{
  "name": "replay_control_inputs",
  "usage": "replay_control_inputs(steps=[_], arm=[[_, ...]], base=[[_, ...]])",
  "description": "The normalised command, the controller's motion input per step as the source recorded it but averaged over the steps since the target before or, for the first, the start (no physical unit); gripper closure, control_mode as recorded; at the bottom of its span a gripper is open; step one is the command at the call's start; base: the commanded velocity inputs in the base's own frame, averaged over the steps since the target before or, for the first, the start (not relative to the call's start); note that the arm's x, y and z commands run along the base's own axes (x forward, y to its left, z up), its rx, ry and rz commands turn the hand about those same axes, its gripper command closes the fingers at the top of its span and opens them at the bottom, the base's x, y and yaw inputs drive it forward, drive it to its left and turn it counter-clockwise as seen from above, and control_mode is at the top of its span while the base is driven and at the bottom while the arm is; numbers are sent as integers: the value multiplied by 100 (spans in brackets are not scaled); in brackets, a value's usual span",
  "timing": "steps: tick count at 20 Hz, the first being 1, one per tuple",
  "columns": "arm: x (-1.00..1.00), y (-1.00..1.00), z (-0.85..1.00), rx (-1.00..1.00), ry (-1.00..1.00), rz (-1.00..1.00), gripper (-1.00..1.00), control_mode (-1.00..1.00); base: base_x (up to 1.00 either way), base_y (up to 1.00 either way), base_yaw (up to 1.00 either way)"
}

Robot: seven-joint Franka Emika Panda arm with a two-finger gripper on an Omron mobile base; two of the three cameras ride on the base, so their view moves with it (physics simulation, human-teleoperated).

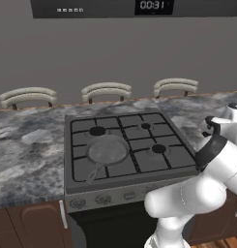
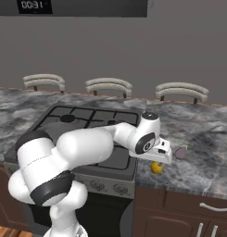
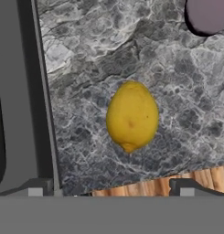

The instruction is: Put the lemon and eggplant in the pan. Then turn on the front left burner and set the heat to medium.

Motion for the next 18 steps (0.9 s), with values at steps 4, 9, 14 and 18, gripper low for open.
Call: replay_control_inputs(steps=[4,9,14,18], arm=[[10,-3,-9,0,0,0,-100,-100],[8,-5,-11,0,0,0,-100,-100],[7,-6,-13,0,0,0,-100,-100],[6,-11,-12,0,0,-1,-100,-100]], base=[[0,0,0],[0,0,0],[0,0,0],[0,0,0]])
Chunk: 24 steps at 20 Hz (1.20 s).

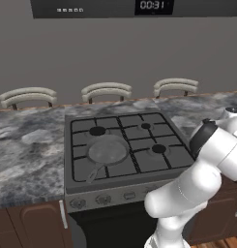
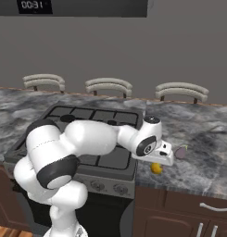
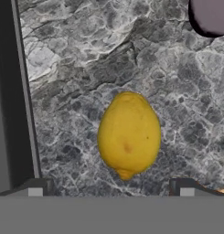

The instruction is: Put the lemon and eggplant in the pan. Then turn on the front left burner and set the heat to medium.

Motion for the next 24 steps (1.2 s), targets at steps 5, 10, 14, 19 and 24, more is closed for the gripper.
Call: replay_control_inputs(steps=[5,10,14,19,24], arm=[[6,-12,-13,0,0,-1,-100,-100],[8,-7,-13,0,0,-1,-100,-100],[10,-5,-12,0,0,-1,-100,-100],[8,-5,-12,0,1,-1,-100,-100],[5,-6,-11,0,0,-1,-100,-100]], base=[[0,0,0],[0,0,0],[0,0,0],[0,0,0],[0,0,0]])
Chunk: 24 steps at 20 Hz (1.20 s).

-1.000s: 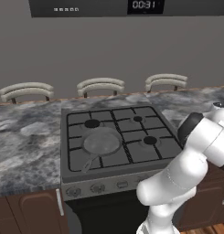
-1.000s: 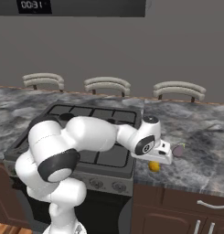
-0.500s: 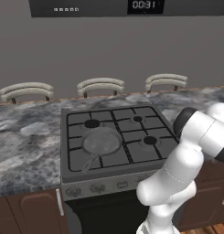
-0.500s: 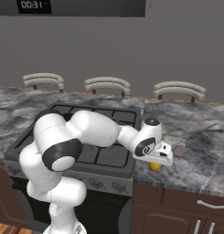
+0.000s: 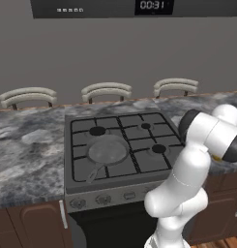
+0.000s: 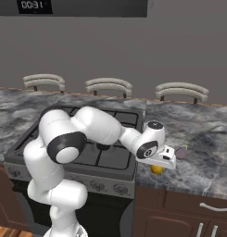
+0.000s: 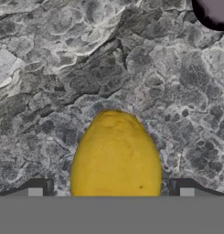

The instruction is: Put the lemon and eggplant in the pan. Then turn on the front left burner and set the heat to medium.

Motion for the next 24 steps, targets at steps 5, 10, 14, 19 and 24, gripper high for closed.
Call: replay_control_inputs(steps=[5,10,14,19,24], arm=[[3,-3,-9,0,0,-1,-100,-100],[1,0,-4,0,2,-3,100,-100],[0,0,-16,0,6,-4,100,-100],[-2,0,-7,0,-7,-2,100,-100],[-21,0,37,2,-32,0,100,-100]], base=[[0,0,0],[0,0,0],[0,0,0],[0,0,0],[0,0,0]])
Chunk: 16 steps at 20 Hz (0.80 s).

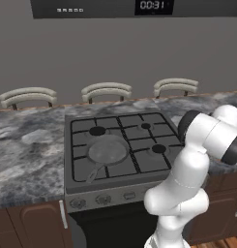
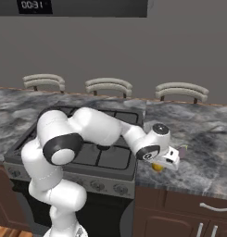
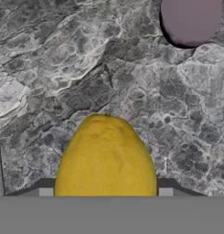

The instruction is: Put the lemon and eggplant in the pan. Then turn on the front left burner and set the heat to medium.

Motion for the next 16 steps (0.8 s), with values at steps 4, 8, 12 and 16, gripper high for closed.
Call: replay_control_inputs(steps=[4,8,12,16], arm=[[-3,21,51,2,-25,0,100,-100],[0,39,52,2,-17,0,100,-100],[0,47,60,1,-3,0,100,-100],[0,50,49,4,8,0,100,-100]], base=[[0,0,0],[0,0,0],[0,0,0],[0,0,0]])
